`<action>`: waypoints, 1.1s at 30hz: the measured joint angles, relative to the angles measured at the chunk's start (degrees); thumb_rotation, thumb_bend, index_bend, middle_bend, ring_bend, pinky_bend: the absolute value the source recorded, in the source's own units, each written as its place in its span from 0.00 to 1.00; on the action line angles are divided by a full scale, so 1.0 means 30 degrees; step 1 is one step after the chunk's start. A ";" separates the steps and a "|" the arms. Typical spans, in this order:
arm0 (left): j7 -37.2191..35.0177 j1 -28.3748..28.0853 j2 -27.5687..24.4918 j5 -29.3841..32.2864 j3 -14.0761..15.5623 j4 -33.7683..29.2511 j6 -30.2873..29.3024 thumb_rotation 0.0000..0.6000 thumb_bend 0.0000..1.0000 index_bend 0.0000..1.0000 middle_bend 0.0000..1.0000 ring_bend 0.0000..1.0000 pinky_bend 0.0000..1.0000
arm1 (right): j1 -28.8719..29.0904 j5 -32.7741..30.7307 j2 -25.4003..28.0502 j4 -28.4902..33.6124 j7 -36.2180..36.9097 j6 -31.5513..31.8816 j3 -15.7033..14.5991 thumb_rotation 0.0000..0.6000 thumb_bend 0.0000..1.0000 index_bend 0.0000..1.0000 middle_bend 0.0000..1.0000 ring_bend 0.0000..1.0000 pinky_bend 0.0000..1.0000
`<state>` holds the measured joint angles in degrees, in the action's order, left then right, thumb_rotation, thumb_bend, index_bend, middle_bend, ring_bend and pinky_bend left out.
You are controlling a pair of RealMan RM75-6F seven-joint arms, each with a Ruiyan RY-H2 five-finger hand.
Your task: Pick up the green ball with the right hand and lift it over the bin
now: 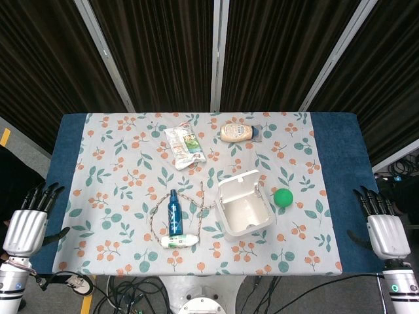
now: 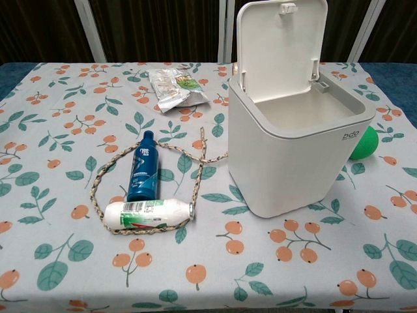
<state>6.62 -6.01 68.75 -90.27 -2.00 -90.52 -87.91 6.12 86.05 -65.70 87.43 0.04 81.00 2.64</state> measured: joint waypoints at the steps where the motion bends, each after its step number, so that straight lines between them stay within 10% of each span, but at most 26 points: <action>1: 0.0038 -0.0014 0.0017 -0.0006 0.0013 -0.0006 0.0029 1.00 0.12 0.13 0.11 0.03 0.12 | 0.0016 -0.0001 -0.0008 -0.0032 0.0006 -0.0031 -0.0006 1.00 0.12 0.00 0.00 0.00 0.00; 16: -0.0246 -0.0046 0.0141 -0.0078 0.0140 0.0369 0.0147 1.00 0.12 0.13 0.11 0.03 0.12 | 0.0967 0.0395 -0.0292 0.0092 -0.1123 -0.1303 -0.0127 1.00 0.12 0.00 0.00 0.00 0.00; 33: -0.0919 0.0067 0.0363 0.0265 0.0175 0.1061 0.0214 1.00 0.12 0.14 0.11 0.04 0.12 | 0.5632 -0.1240 -0.2324 0.0976 -0.6444 -0.7338 0.0898 1.00 0.13 0.00 0.00 0.00 0.06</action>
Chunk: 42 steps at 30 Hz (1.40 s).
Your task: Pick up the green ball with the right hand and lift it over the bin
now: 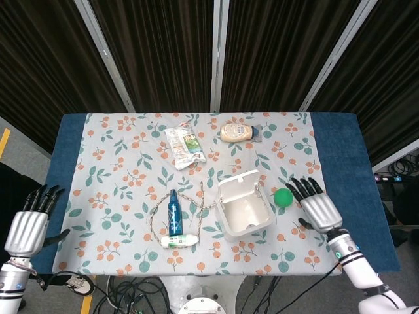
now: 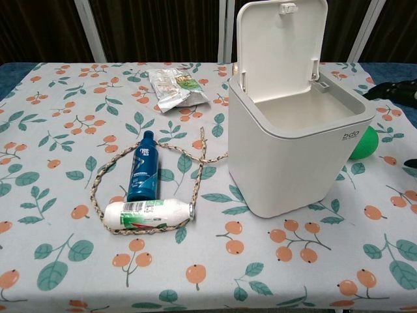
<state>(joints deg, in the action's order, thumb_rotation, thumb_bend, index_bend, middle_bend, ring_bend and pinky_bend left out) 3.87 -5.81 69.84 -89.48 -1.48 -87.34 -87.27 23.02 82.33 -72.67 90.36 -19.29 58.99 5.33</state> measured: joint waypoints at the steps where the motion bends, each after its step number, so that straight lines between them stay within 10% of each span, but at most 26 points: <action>1: -0.0071 0.0012 0.0005 0.0038 -0.0002 0.0051 0.0005 1.00 0.12 0.14 0.11 0.03 0.12 | 0.0111 -0.0269 -0.0210 -0.0009 -0.0305 -0.0150 0.0048 1.00 0.13 0.00 0.00 0.00 0.06; 22: -0.0819 -0.0015 0.0141 0.0264 -0.0057 0.0653 0.0174 1.00 0.12 0.14 0.11 0.04 0.12 | 0.1631 -0.2836 -0.3262 -0.2993 -0.1437 -0.1252 0.0097 1.00 0.24 0.01 0.07 0.03 0.27; 35: -0.1004 -0.0006 0.0314 0.0210 -0.0124 0.0964 0.0001 1.00 0.12 0.14 0.11 0.03 0.12 | 0.1684 -0.3079 -0.3579 -0.3371 -0.1307 -0.0948 -0.0214 1.00 0.38 0.49 0.40 0.40 0.62; 42: -0.1043 0.0025 0.0352 0.0210 -0.0114 0.1026 -0.0048 1.00 0.12 0.14 0.11 0.03 0.12 | 0.1417 -0.2076 -0.3260 -0.3280 -0.0166 0.0523 -0.0181 1.00 0.41 0.59 0.46 0.46 0.65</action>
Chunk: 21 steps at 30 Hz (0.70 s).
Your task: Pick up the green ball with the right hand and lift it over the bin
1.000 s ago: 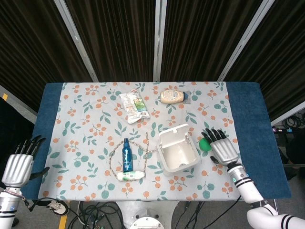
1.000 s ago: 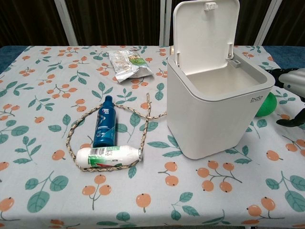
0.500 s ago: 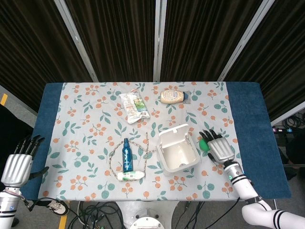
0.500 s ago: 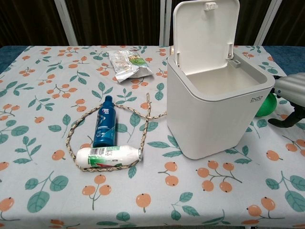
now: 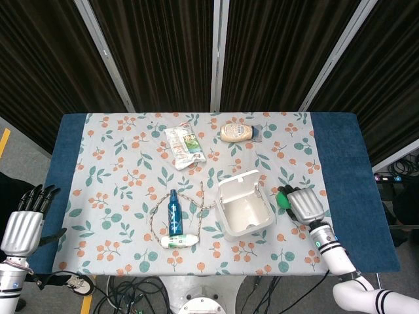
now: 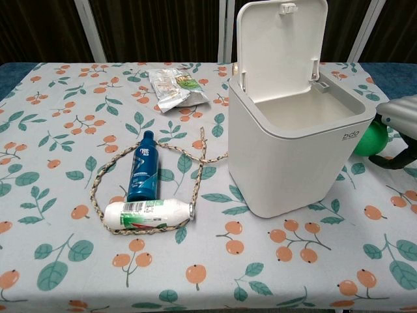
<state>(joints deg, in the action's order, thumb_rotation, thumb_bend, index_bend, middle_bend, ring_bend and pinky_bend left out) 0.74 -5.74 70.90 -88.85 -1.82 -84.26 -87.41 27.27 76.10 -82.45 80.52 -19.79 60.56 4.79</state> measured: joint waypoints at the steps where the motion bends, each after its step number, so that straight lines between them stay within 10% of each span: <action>1: 0.0010 -0.0005 -0.0002 0.0008 -0.0002 -0.0008 0.0013 1.00 0.12 0.14 0.11 0.03 0.12 | -0.0034 0.0110 0.0207 0.0163 0.0236 0.0224 0.0063 1.00 0.41 0.59 0.46 0.46 0.65; 21: 0.0712 -0.0013 -0.0106 -0.0103 -0.0004 -0.0636 -0.0104 1.00 0.12 0.14 0.11 0.03 0.12 | -0.1922 0.6815 0.6154 0.7247 0.4835 0.6020 -0.0081 1.00 0.40 0.62 0.47 0.46 0.64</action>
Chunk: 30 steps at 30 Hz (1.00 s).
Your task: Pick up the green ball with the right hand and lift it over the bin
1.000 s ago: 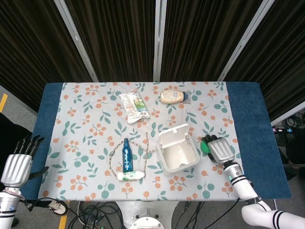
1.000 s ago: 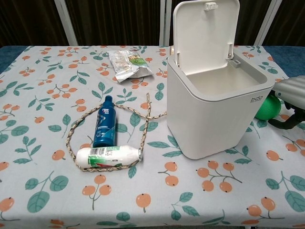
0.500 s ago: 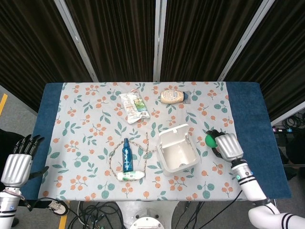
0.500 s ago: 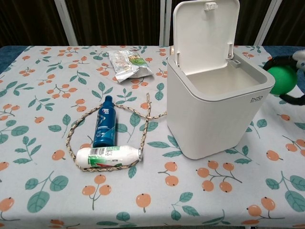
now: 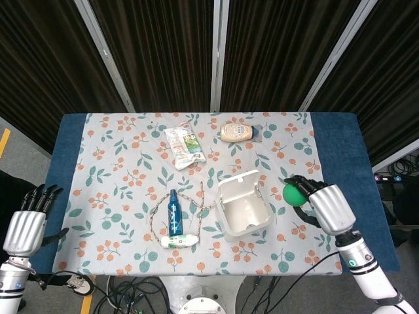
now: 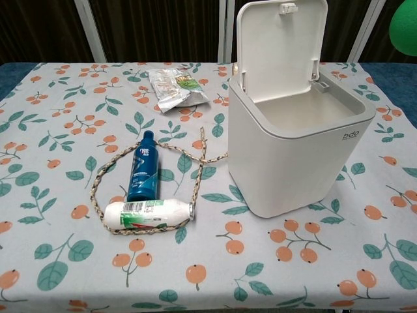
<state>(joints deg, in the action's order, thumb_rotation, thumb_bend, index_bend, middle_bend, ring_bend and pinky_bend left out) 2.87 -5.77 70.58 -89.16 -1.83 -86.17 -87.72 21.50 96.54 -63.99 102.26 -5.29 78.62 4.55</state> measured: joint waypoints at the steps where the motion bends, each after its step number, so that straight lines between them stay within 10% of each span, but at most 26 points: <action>1: -0.0035 0.0010 0.0000 0.0013 0.0003 0.0016 0.0000 1.00 0.12 0.14 0.11 0.04 0.12 | 0.0032 0.0256 -0.0021 0.0123 -0.0014 -0.0059 -0.0113 1.00 0.39 0.62 0.47 0.46 0.64; 16: -0.0582 0.0080 0.0210 0.0093 0.0039 0.0593 0.0022 1.00 0.12 0.14 0.11 0.03 0.12 | 0.1124 0.1673 -0.2250 0.0004 0.0003 -0.1353 -0.0565 1.00 0.38 0.55 0.46 0.45 0.59; 23: -0.0821 0.0099 0.0262 0.0234 0.0048 0.0785 0.0144 1.00 0.12 0.14 0.11 0.03 0.12 | 0.1604 0.1585 -0.2852 -0.0123 -0.0479 -0.1987 -0.0459 1.00 0.28 0.21 0.20 0.11 0.22; 30: -0.0930 0.0110 0.0259 0.0161 0.0025 0.0863 0.0047 1.00 0.12 0.14 0.11 0.03 0.12 | 0.1664 0.1816 -0.2662 -0.0042 -0.0006 -0.1615 -0.0506 1.00 0.21 0.04 0.10 0.00 0.13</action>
<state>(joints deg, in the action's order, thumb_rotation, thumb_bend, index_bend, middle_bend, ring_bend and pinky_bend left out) 0.08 -5.44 71.36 -88.68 -1.76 -83.58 -87.58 26.50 101.99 -71.98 102.14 -5.31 73.78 3.03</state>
